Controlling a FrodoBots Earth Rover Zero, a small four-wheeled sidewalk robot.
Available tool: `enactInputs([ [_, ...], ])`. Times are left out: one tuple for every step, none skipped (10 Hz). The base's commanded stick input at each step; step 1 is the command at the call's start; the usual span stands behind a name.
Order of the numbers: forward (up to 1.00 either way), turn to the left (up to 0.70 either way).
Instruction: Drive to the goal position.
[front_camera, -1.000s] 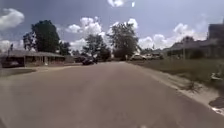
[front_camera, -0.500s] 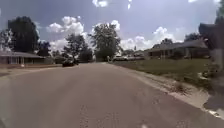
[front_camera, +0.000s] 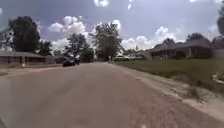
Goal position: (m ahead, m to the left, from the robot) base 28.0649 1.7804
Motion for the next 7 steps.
enactInputs([
  [0.70,0.00],
  [0.70,0.00],
  [0.70,0.00],
  [0.70,0.00],
  [0.70,0.00],
  [0.70,0.00],
  [0.70,0.00],
])
